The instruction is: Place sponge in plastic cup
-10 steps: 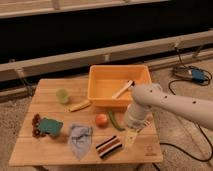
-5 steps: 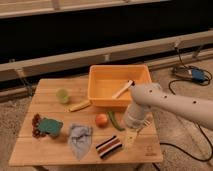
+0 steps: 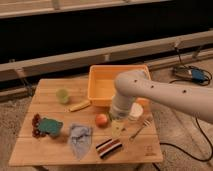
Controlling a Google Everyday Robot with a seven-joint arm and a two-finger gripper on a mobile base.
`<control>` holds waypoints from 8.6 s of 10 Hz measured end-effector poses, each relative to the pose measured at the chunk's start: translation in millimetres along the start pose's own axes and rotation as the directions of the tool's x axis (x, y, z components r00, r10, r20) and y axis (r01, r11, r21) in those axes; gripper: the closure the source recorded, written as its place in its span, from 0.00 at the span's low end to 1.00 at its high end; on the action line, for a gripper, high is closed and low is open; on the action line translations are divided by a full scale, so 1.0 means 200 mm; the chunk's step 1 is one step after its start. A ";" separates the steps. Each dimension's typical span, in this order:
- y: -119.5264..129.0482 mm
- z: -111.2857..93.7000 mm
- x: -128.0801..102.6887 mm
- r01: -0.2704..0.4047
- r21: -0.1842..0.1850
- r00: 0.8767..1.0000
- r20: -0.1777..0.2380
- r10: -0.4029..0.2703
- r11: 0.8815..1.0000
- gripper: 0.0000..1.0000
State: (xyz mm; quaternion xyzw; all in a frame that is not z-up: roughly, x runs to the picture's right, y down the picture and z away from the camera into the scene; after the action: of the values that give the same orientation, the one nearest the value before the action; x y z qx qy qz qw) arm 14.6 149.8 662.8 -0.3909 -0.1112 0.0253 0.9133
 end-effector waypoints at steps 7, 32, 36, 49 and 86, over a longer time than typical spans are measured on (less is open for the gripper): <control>-0.04 0.03 -0.63 0.157 0.110 0.987 -0.046 -0.153 0.982 0.20; -0.08 0.50 -1.45 0.287 0.070 0.951 -0.136 -0.276 0.955 0.20; -0.09 0.60 -1.47 0.261 0.039 0.958 -0.137 -0.253 0.965 0.20; -0.12 0.67 -1.38 0.188 0.010 0.970 -0.156 -0.184 0.982 0.84; -1.20 0.36 -1.42 0.207 0.281 0.969 0.074 -0.236 0.937 1.00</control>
State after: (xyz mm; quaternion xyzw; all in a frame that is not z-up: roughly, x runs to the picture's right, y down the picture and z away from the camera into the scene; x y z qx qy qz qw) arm -286.9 -3.4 831.2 -0.2454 -0.1987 -0.0420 0.9479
